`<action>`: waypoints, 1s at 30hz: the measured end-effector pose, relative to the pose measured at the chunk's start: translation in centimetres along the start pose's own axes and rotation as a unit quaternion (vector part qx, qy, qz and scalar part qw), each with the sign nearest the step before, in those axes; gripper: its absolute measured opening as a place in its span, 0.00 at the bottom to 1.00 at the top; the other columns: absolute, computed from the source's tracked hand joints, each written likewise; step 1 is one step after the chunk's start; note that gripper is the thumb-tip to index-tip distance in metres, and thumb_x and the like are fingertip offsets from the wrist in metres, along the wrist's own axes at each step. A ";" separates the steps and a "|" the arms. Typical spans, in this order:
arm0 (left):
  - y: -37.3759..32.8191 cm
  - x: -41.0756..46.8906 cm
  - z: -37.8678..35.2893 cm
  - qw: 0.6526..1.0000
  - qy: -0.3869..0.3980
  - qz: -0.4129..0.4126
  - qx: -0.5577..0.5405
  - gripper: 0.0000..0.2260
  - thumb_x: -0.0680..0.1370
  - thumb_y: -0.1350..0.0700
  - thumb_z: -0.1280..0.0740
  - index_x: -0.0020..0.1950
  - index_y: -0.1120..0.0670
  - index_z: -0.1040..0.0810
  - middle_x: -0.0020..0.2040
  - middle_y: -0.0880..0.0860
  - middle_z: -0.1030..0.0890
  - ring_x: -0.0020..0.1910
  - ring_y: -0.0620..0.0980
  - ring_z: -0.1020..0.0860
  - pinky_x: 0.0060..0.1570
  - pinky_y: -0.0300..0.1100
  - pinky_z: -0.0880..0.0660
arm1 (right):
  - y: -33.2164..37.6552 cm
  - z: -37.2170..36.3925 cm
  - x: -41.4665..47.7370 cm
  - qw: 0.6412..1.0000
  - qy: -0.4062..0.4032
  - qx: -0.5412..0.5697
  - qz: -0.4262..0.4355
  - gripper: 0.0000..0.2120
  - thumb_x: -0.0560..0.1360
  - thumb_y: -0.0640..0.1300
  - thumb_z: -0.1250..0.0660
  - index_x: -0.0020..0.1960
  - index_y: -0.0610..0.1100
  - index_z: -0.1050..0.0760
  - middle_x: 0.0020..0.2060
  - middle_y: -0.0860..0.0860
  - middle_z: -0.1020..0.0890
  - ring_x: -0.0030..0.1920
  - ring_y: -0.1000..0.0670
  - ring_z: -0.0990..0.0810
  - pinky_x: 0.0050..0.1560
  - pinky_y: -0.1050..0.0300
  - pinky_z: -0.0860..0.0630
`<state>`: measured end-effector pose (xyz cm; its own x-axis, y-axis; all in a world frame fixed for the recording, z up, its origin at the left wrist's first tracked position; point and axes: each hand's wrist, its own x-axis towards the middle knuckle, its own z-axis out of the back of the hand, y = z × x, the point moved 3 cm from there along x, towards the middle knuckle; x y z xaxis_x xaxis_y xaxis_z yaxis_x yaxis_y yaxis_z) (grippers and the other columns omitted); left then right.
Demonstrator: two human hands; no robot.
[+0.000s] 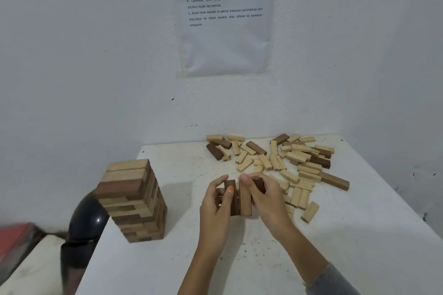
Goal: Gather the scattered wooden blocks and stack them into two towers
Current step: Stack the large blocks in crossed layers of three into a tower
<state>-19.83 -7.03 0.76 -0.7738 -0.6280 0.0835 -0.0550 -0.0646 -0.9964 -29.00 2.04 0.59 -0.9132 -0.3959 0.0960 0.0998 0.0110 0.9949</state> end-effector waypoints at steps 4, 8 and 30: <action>1.0 -1.5 1.4 0.999 0.017 0.014 0.032 0.10 0.81 0.60 0.38 0.60 0.49 0.23 0.48 0.50 0.20 0.43 0.37 0.22 0.41 0.30 0.26 | -1.0 -1.0 -1.9 0.999 -0.002 -0.037 0.015 0.08 0.76 0.47 0.31 0.42 0.43 0.20 0.35 0.51 0.18 0.37 0.59 0.22 0.39 0.68 0.28; 2.0 -2.4 2.5 0.998 0.016 0.029 0.050 0.10 0.81 0.60 0.38 0.57 0.48 0.23 0.48 0.48 0.20 0.46 0.43 0.21 0.41 0.31 0.26 | -2.2 -1.8 -3.3 0.998 0.013 -0.065 0.011 0.10 0.76 0.47 0.31 0.42 0.40 0.21 0.36 0.49 0.18 0.38 0.56 0.22 0.40 0.69 0.29; 4.7 -3.8 4.4 0.997 0.021 0.072 0.022 0.17 0.75 0.61 0.37 0.59 0.43 0.21 0.58 0.43 0.23 0.61 0.42 0.26 0.63 0.55 0.26 | -2.8 -0.7 -6.3 0.997 -0.002 -0.072 0.040 0.14 0.79 0.37 0.40 0.55 0.54 0.23 0.51 0.54 0.22 0.49 0.54 0.24 0.50 0.60 0.29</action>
<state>-14.35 -8.38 -4.22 -0.7976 -0.5999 -0.0625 0.0858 -0.0103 -0.9963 -23.27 3.81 -2.80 -0.9016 -0.3955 0.1751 0.2273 -0.0890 0.9697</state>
